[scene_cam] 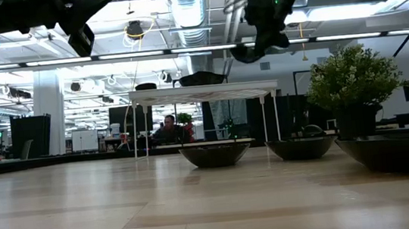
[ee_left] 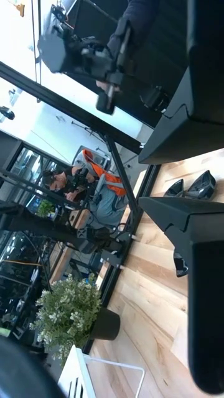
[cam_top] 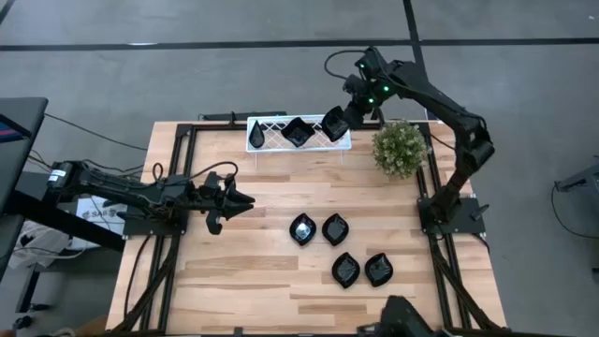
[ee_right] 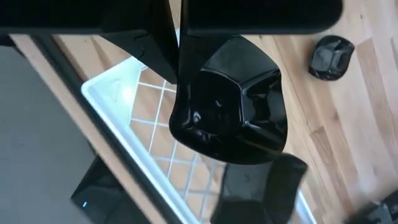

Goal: Pick & Place Mini shaped plates
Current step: Put the black leaf-shaped plate on the shelf

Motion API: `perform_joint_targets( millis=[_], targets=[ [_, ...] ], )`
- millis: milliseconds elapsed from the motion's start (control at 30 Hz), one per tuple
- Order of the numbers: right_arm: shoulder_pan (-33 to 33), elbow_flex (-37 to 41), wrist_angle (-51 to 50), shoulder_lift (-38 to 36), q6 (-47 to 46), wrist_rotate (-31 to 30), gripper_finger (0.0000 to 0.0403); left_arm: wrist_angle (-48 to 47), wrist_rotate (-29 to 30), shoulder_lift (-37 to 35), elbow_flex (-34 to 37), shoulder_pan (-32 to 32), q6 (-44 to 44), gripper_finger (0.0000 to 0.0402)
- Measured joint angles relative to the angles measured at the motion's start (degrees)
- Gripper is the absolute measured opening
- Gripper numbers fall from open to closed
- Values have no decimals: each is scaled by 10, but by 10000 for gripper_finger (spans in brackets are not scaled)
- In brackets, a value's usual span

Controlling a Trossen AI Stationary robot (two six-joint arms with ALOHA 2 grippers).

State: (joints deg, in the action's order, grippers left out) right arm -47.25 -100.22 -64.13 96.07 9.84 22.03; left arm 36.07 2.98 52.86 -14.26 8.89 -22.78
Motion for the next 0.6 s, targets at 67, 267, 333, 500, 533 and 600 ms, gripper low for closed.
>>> perform_joint_targets(
  millis=[67, 267, 333, 500, 533, 600],
  targets=[
    [-5, 0, -5, 18, 10, 8, 0, 0, 0, 0, 0, 0, 0, 97],
    [-10, 0, -18, 59, 34, 25, 0, 0, 0, 0, 0, 0, 0, 97],
    [-14, 0, -17, 67, 38, 33, 0, 0, 0, 0, 0, 0, 0, 97],
    [-28, 0, -13, 74, 41, 36, 0, 0, 1, 0, 0, 0, 0, 97],
    [-30, 0, -9, 74, 42, 36, 0, 0, 4, 0, 0, 0, 0, 97],
    [-33, 0, -5, 74, 40, 36, 0, 0, 5, 0, 0, 0, 4, 97]
  ],
)
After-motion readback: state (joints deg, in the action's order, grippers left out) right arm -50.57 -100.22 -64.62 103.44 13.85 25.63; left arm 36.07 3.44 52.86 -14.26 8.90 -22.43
